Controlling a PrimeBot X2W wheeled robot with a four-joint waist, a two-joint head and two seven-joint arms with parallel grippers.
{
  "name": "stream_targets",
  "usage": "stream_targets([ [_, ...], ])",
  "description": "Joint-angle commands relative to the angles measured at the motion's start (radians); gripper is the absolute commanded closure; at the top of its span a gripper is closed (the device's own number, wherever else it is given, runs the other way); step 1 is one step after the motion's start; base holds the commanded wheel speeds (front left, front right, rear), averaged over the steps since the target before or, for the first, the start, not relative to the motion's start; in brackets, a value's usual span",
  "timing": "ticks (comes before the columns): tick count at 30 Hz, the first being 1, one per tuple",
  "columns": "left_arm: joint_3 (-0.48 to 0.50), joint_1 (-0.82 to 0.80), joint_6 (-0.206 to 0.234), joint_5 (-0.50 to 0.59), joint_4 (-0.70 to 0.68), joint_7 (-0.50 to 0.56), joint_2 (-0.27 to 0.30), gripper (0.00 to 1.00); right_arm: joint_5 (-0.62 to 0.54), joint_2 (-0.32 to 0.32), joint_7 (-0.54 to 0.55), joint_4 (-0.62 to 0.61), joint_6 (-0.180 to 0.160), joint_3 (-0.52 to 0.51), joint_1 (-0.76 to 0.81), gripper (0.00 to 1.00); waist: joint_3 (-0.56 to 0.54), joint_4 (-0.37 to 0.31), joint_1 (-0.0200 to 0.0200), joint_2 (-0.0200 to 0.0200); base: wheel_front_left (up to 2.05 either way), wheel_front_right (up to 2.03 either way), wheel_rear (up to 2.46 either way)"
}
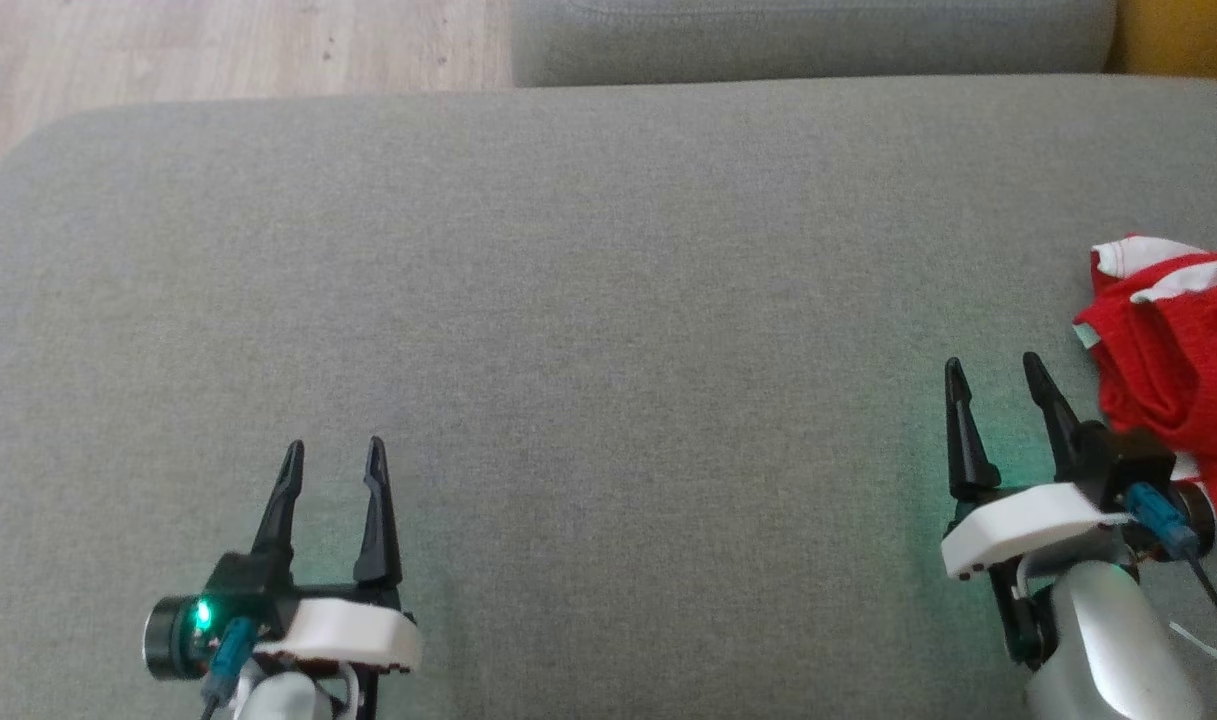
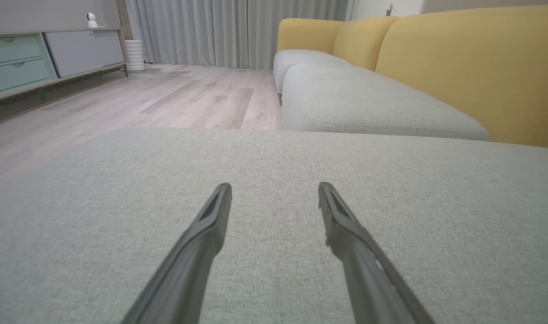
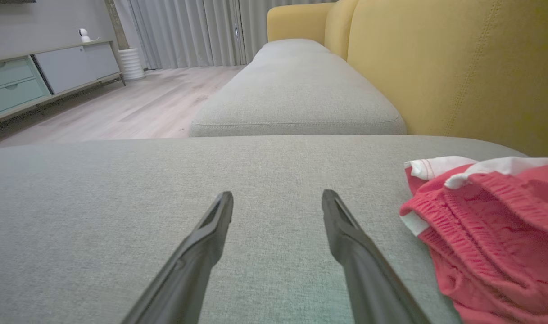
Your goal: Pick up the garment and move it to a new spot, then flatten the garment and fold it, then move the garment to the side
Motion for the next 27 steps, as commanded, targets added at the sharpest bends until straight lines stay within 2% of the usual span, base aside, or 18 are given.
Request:
stream_targets([
  [1,0.037,0.0,0.006,-0.003,-0.03,-0.01,0.003,0.0,0.011,-0.002,-0.011,-0.037,0.003,0.029,0.003,0.0,-0.012,0.005,0.0001,0.0,0.0,0.0,0.0],
  [19,0.085,0.071,-0.027,-0.03,-0.013,-0.01,0.003,0.0,0.093,-0.002,-0.011,-0.056,0.003,0.08,0.07,0.0,-0.109,0.029,0.0001,0.0,0.0,0.0,0.0],
  [20,0.045,0.101,-0.028,-0.023,0.013,0.0,0.0,1.0,0.09,0.0,0.0,-0.022,0.0,0.054,0.096,1.0,-0.109,0.029,0.0001,0.0,0.0,0.0,0.0],
  [27,0.044,0.141,-0.03,-0.042,0.097,0.01,0.0,1.0,0.108,0.003,0.011,0.056,0.0,0.057,0.136,1.0,-0.112,0.028,0.0001,0.0,0.0,0.0,0.0],
])
